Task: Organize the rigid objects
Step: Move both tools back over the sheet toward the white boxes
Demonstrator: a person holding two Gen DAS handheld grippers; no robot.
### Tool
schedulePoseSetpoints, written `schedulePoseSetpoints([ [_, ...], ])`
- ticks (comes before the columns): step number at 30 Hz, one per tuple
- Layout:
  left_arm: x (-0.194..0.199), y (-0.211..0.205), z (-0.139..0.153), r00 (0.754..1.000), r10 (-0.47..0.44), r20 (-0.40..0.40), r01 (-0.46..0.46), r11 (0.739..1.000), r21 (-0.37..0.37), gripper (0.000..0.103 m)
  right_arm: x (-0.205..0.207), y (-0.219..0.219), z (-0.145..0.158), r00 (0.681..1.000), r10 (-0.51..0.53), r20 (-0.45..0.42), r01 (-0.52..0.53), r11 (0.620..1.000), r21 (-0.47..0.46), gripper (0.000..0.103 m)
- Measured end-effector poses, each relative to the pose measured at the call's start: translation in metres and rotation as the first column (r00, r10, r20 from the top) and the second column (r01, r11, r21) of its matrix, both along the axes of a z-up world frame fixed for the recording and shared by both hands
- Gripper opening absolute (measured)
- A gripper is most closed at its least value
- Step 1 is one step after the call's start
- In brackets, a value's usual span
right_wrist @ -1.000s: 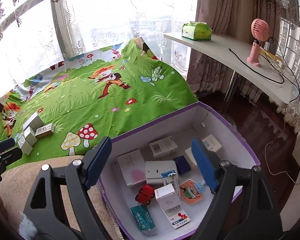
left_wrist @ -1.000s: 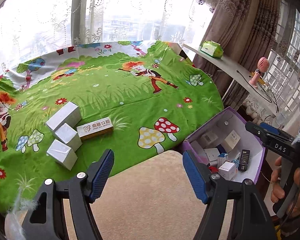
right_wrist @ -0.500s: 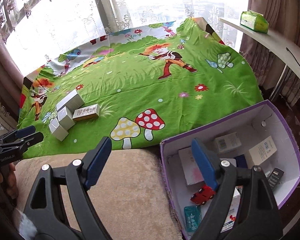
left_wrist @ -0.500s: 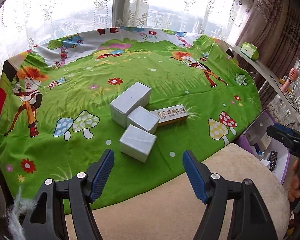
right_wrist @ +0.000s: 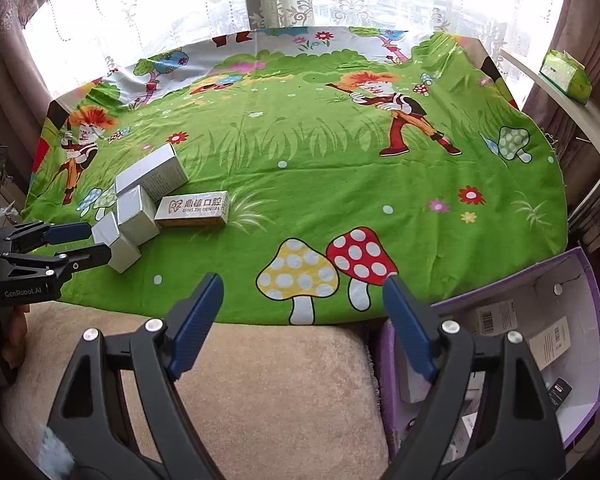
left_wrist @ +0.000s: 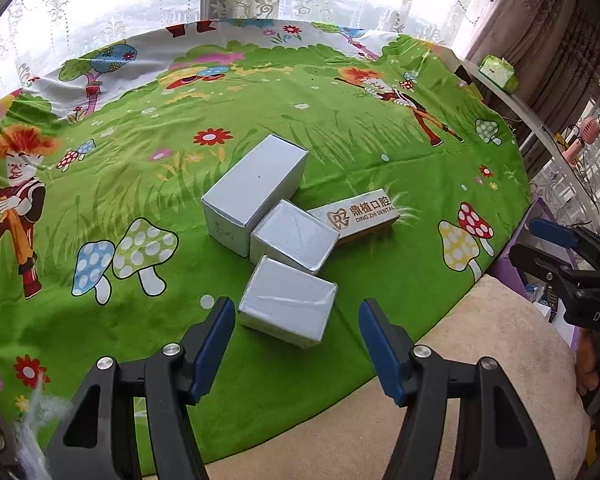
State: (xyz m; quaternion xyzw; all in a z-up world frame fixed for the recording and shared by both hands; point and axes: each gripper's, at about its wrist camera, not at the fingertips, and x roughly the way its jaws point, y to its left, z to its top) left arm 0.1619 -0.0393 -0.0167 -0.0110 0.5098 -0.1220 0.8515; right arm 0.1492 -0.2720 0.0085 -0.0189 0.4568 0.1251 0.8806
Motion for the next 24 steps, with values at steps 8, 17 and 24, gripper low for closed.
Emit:
schedulePoseSetpoints([
  [8, 0.011, -0.004, -0.01, 0.999, -0.03, -0.021, 0.03, 0.999, 0.019, 0.052, 0.011, 0.032, -0.008, 0.997, 0.072, 0.003, -0.071, 0.996, -0.046, 0.084],
  [17, 0.003, -0.001, -0.013, 1.0, 0.015, -0.018, -0.014, 1.0, 0.02, 0.049, 0.016, 0.056, -0.009, 0.991, 0.134, 0.013, -0.133, 0.989, -0.063, 0.084],
  [24, -0.016, 0.026, -0.006, 0.98, 0.199, 0.003, -0.199, 0.98, -0.015, 0.049, 0.018, 0.085, -0.011, 0.977, 0.213, 0.016, -0.212, 0.975, -0.069, 0.084],
])
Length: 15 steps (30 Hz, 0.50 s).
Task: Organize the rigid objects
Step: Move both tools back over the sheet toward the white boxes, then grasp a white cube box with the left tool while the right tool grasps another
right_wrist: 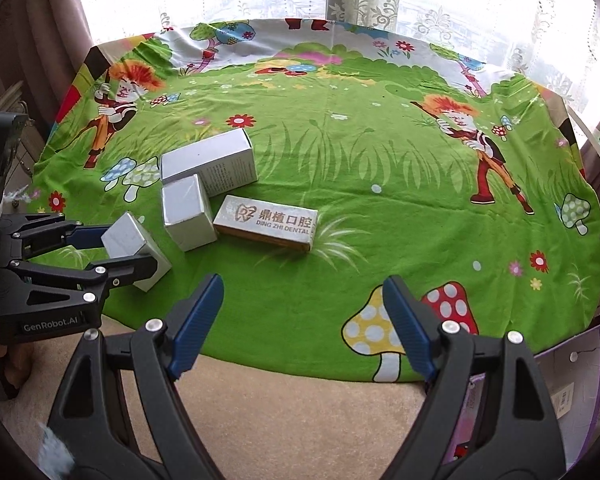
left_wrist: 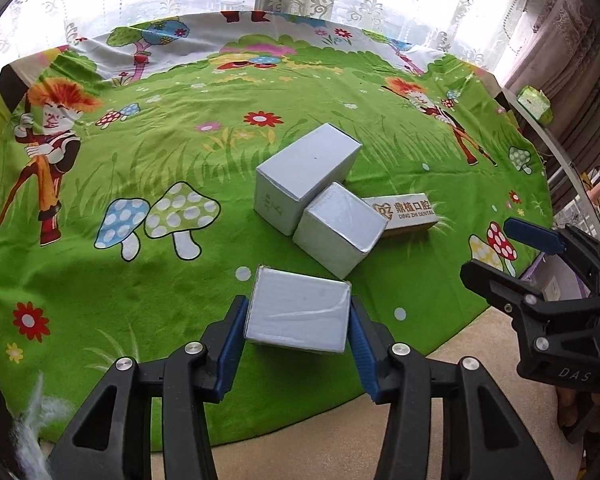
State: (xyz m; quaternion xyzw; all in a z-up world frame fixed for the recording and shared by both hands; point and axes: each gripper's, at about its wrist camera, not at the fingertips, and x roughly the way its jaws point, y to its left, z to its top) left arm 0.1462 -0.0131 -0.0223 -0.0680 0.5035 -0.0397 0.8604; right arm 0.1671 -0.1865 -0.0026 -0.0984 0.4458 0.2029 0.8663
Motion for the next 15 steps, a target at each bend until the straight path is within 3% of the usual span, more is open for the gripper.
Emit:
schedulePoseSetpoints([
  [7, -0.013, 0.024, 0.008, 0.987, 0.15, 0.048, -0.149, 0.988, -0.027, 0.049, 0.005, 0.031, -0.005, 0.997, 0.073, 0.001, -0.073, 0.997, -0.015, 0.083],
  [15, -0.017, 0.035, 0.007, 0.976, 0.212, 0.055, -0.209, 0.977, -0.048, 0.049, 0.008, 0.062, -0.007, 0.989, 0.15, 0.014, -0.15, 0.988, -0.024, 0.08],
])
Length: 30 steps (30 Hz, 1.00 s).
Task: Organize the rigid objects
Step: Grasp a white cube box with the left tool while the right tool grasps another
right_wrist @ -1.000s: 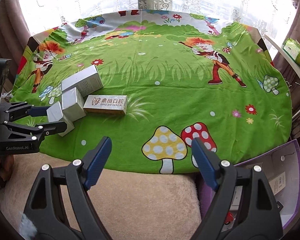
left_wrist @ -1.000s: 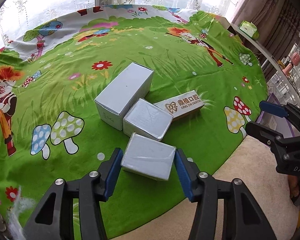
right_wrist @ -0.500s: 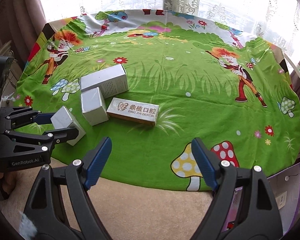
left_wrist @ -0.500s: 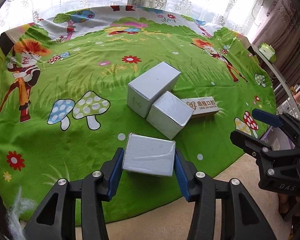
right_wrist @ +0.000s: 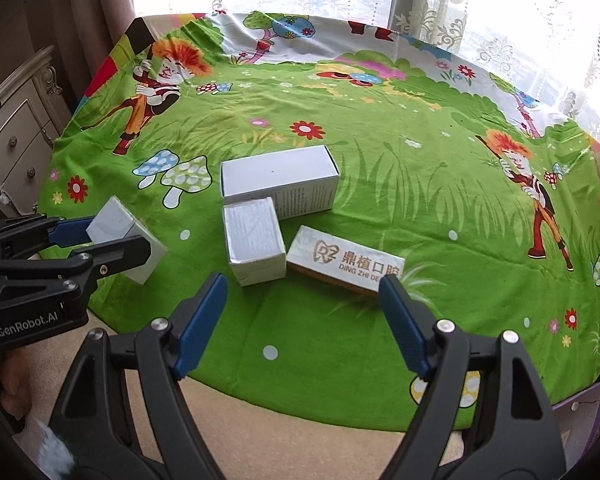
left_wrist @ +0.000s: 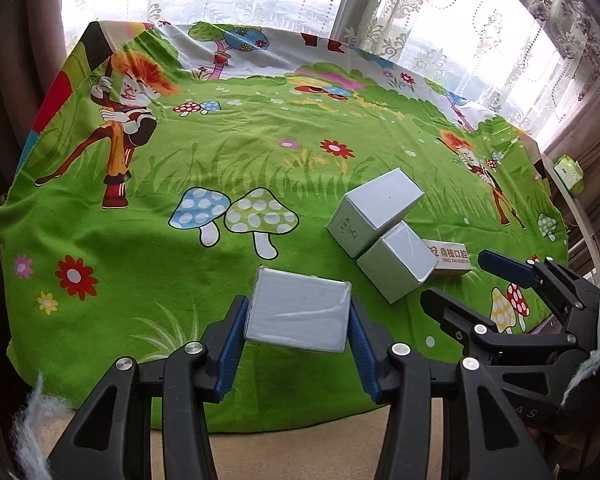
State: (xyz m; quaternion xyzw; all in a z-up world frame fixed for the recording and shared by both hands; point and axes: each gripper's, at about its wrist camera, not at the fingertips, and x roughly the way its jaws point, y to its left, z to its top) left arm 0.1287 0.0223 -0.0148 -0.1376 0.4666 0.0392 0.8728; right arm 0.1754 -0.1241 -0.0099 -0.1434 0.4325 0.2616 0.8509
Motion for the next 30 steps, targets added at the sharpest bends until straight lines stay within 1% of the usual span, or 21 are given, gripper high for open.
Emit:
schedulePoseSetpoints([
  [3, -0.002, 0.002, 0.0, 1.0, 0.017, 0.002, -0.017, 1.0, -0.001, 0.049, 0.002, 0.012, -0.002, 1.0, 0.027, 0.003, -0.027, 1.0, -0.01, 0.08],
  [7, -0.003, 0.004, 0.001, 0.999, 0.034, 0.007, -0.034, 0.999, -0.003, 0.049, 0.007, 0.022, -0.008, 0.999, 0.034, -0.005, -0.034, 0.999, -0.026, 0.078],
  [9, -0.003, 0.004, 0.001, 0.999, 0.034, 0.01, -0.034, 0.999, 0.001, 0.049, 0.012, 0.025, -0.012, 0.999, 0.031, -0.017, -0.031, 0.999, -0.031, 0.074],
  [13, -0.003, 0.004, 0.002, 0.999, 0.039, 0.011, -0.039, 0.999, 0.001, 0.049, 0.018, 0.032, -0.019, 0.999, 0.031, -0.033, -0.032, 0.998, -0.047, 0.07],
  [16, -0.003, 0.004, 0.002, 0.999, 0.039, 0.011, -0.039, 0.999, 0.002, 0.049, 0.017, 0.037, -0.022, 0.998, 0.046, -0.04, -0.048, 0.997, -0.061, 0.058],
  [18, -0.003, 0.004, 0.002, 0.999, 0.039, 0.012, -0.039, 0.999, 0.005, 0.049, 0.015, 0.037, -0.022, 0.998, 0.054, -0.033, -0.056, 0.997, -0.057, 0.042],
  [19, -0.003, 0.004, 0.002, 0.999, 0.04, 0.013, -0.04, 0.999, 0.007, 0.049, 0.014, 0.037, -0.022, 0.998, 0.056, -0.031, -0.057, 0.997, -0.059, 0.039],
  [24, -0.007, 0.002, 0.007, 0.998, 0.052, 0.024, -0.052, 0.999, 0.009, 0.049, 0.008, 0.032, -0.017, 0.999, 0.038, 0.004, -0.038, 0.997, -0.061, 0.038],
  [30, -0.014, -0.004, 0.013, 0.998, 0.053, 0.038, -0.053, 0.999, -0.003, 0.049, -0.001, 0.019, -0.006, 0.999, -0.003, 0.034, 0.004, 0.999, -0.039, 0.038],
])
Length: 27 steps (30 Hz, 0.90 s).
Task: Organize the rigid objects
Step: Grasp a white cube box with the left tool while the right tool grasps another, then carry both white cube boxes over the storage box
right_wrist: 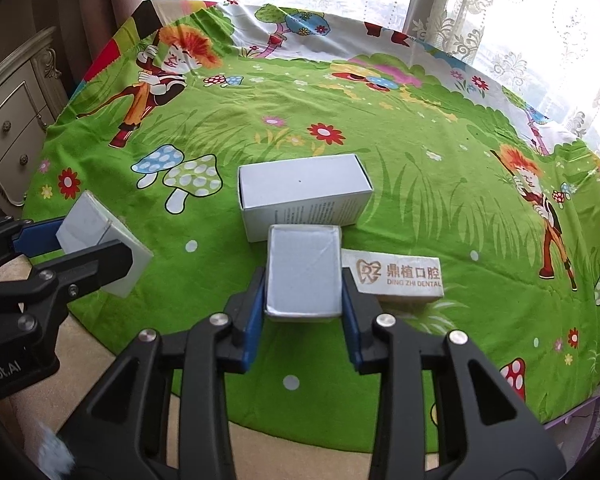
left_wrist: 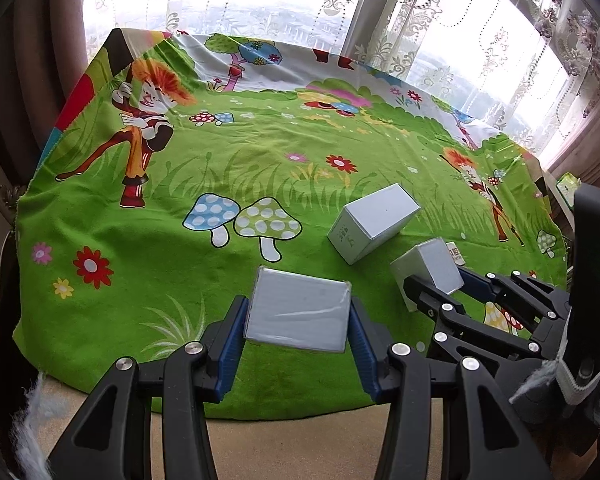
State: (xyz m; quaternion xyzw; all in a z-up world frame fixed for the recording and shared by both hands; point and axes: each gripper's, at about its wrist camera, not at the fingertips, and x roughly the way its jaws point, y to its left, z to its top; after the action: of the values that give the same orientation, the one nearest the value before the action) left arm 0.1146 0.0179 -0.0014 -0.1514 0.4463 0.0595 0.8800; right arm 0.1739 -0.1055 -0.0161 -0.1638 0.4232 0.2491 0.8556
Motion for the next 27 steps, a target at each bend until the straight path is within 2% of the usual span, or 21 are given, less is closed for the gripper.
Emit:
schedulePoseSetpoints([
  [6, -0.008, -0.015, 0.008, 1.0, -0.019, 0.014, 0.019, 1.0, 0.001, 0.049, -0.014, -0.015, 0.012, 0.999, -0.027, 0.026, 0.027, 0.999, 0.031, 0.038],
  [27, -0.025, -0.085, 0.025, 0.987, -0.159, 0.024, 0.158, 0.987, 0.042, 0.049, -0.059, -0.106, 0.038, 0.979, -0.203, 0.018, 0.199, 0.97, 0.139, 0.038],
])
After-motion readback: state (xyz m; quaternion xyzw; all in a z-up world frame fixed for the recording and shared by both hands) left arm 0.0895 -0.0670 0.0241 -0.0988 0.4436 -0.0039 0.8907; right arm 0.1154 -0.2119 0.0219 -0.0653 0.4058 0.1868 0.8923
